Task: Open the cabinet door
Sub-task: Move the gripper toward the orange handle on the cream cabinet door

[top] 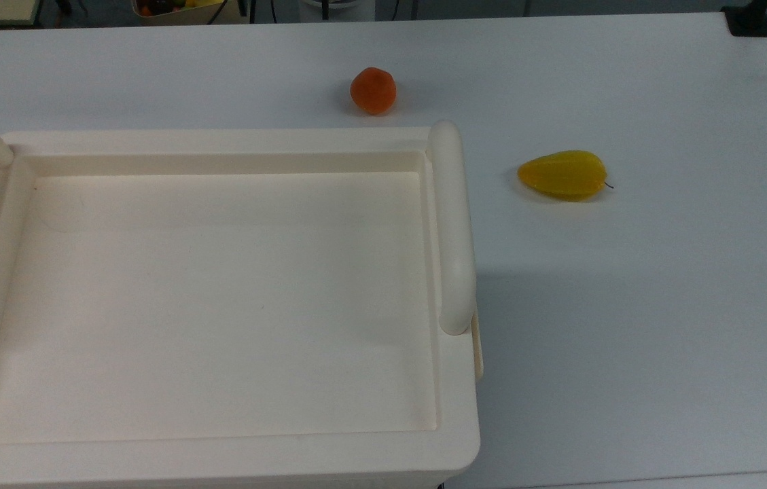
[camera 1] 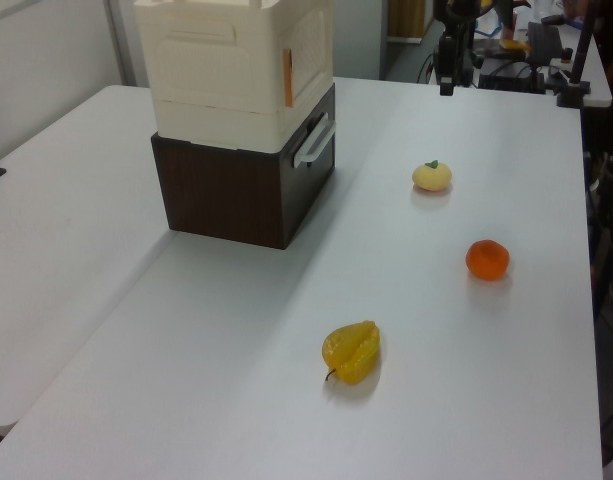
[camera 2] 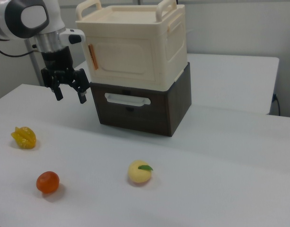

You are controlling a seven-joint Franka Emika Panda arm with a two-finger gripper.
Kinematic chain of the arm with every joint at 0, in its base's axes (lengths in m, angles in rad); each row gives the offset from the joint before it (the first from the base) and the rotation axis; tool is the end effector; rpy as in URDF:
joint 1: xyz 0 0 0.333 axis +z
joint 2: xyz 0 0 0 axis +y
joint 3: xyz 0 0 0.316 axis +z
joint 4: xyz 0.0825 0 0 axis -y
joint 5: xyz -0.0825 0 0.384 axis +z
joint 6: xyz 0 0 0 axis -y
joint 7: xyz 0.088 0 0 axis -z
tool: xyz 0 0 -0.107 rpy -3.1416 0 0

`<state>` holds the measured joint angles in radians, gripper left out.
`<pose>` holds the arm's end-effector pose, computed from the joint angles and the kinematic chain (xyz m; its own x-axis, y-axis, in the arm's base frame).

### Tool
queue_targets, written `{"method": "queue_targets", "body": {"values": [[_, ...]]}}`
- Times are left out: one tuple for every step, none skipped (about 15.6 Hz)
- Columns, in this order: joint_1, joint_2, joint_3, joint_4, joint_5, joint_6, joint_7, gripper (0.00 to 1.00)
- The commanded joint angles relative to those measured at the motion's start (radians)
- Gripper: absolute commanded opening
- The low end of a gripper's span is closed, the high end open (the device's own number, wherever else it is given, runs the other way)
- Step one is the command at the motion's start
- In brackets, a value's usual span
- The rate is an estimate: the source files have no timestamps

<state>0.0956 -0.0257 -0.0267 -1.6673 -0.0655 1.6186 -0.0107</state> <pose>0.5479 0.0309 0.5974 0.9963 0.0826 -0.0238 0.0840 -0.9944 0.0644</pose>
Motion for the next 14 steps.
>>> {"method": "queue_targets", "body": {"values": [[-0.003,0.004,-0.009,-0.012,0.016,0.041,0.009,1.00],[-0.004,0.004,-0.009,-0.012,0.016,0.043,0.009,1.00],[-0.002,0.004,-0.007,-0.012,0.016,0.041,0.009,1.00],[-0.001,0.004,-0.007,-0.012,0.016,0.041,0.009,1.00],[0.001,0.009,-0.007,-0.011,0.016,0.043,0.009,1.00],[0.004,0.022,-0.007,0.004,0.018,0.047,0.011,1.00],[0.007,0.047,-0.002,0.029,0.020,0.049,0.014,1.00],[0.009,0.071,0.002,0.062,0.020,0.049,0.023,1.00],[0.012,0.099,0.004,0.099,0.021,0.050,0.041,1.00],[0.012,0.125,0.004,0.130,0.024,0.055,0.050,1.00],[0.015,0.147,0.007,0.156,0.023,0.070,0.051,1.00],[0.030,0.162,0.008,0.175,0.021,0.098,0.051,1.00],[0.051,0.171,0.007,0.182,0.015,0.145,0.052,1.00],[0.064,0.177,0.007,0.182,0.015,0.208,0.064,1.00]]}}
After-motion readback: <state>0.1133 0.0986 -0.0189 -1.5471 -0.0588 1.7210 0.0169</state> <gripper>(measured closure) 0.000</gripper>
